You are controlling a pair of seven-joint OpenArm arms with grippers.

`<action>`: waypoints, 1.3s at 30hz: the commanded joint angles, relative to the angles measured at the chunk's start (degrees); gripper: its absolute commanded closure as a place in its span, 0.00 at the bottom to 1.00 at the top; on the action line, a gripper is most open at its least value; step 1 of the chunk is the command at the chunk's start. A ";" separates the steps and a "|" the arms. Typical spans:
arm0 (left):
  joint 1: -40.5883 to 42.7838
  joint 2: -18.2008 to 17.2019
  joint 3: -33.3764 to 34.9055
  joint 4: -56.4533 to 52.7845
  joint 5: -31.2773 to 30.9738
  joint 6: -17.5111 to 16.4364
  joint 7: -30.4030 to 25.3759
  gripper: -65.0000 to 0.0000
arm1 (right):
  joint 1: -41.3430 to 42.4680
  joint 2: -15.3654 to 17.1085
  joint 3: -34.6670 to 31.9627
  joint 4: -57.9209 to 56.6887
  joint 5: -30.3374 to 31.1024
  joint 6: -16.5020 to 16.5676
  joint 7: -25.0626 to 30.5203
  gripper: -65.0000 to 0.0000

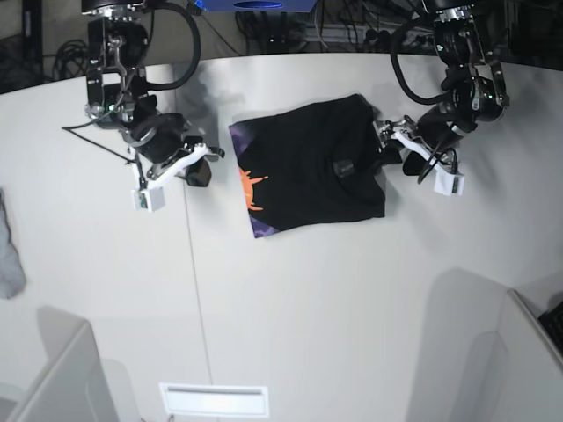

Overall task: Fold the T-shirt properly
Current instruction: 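Grasp the edge of the folded bundle with the left gripper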

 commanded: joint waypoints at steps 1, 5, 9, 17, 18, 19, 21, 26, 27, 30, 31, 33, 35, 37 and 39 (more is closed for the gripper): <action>-0.72 -0.57 0.45 -0.39 -1.02 -0.47 -1.05 0.00 | 0.55 0.43 0.25 1.44 0.48 0.64 1.15 1.00; -2.22 -0.57 2.83 -4.87 -0.93 -0.39 -1.14 0.00 | -0.24 0.78 0.43 1.44 0.48 0.64 1.33 1.00; -3.10 -0.57 4.85 -7.77 -0.93 -0.39 -1.23 0.00 | -1.30 0.78 1.74 1.44 0.48 0.64 1.42 1.00; -5.82 -0.48 6.78 -14.28 -0.93 -0.39 -1.41 0.00 | -1.56 0.69 5.61 1.44 0.48 0.73 1.24 1.00; -6.17 -0.48 6.87 -14.89 -0.93 -0.39 -1.41 0.00 | -1.74 0.69 6.05 1.44 0.57 0.73 1.15 1.00; -6.44 -0.48 6.96 -15.60 -0.93 -0.39 -1.41 0.00 | -2.00 0.69 6.49 1.44 1.36 0.73 1.24 1.00; -6.70 -0.39 7.13 -16.83 -0.93 -0.39 -1.41 0.00 | -2.27 0.78 7.99 1.44 4.70 0.73 1.33 1.00; -6.88 -0.04 7.05 -18.32 -0.93 -0.30 -1.41 0.37 | -2.35 0.96 12.56 1.35 9.45 0.73 1.15 1.00; -6.88 -0.04 7.05 -18.32 -0.58 -0.03 -1.41 0.45 | -2.35 1.40 13.17 1.35 9.53 0.73 1.15 1.00; -7.23 -0.04 7.05 -17.97 1.36 4.01 -1.32 0.69 | -2.35 2.80 13.44 1.09 9.62 0.73 1.24 1.00; -7.76 -0.04 7.13 -18.06 1.97 5.15 -1.23 0.76 | -2.35 3.24 13.44 1.09 9.62 0.73 1.24 1.00; -8.55 -0.04 7.22 -18.23 2.50 6.47 -1.05 0.89 | -2.44 3.68 13.44 1.09 9.62 0.73 1.24 1.00; -9.51 -0.31 9.68 -18.23 3.20 6.91 -1.05 1.00 | -3.32 3.86 13.44 1.00 9.45 0.73 1.51 1.00; -10.75 -1.62 13.11 -18.32 4.35 6.91 -1.05 1.00 | -3.67 3.86 14.14 1.00 9.45 0.73 1.59 1.00; -11.98 -3.12 16.54 -18.32 5.58 7.00 -1.05 1.00 | -4.46 3.68 16.07 0.74 9.36 0.73 1.59 1.00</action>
